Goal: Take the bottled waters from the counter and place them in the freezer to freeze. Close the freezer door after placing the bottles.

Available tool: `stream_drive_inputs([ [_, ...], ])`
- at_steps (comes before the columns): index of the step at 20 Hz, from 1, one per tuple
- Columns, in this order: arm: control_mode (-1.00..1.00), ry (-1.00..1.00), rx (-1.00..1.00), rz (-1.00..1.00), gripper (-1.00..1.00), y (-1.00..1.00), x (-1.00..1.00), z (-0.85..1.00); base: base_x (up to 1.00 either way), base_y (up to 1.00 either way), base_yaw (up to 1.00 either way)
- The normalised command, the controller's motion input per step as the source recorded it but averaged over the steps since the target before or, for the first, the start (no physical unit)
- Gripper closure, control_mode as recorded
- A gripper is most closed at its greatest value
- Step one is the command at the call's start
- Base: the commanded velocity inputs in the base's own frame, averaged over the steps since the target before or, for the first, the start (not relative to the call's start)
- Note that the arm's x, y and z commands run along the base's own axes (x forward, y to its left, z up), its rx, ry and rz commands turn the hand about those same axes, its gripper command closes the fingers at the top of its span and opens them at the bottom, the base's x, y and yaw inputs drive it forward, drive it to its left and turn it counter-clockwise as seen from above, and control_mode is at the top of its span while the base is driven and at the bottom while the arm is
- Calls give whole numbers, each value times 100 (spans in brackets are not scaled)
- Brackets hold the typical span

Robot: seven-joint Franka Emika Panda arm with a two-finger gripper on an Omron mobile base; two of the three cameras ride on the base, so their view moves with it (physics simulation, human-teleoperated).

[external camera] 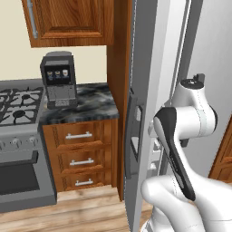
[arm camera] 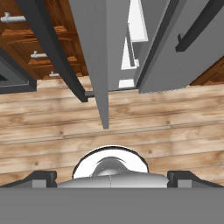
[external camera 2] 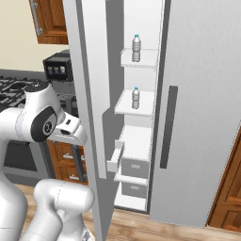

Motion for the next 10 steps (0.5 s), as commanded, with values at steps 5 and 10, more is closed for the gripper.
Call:
stream_drive_inputs([
  [5,100,0,0,0,-100,0,0,0,0,0,0],
  [10,100,0,0,0,-100,0,0,0,0,1,0],
])
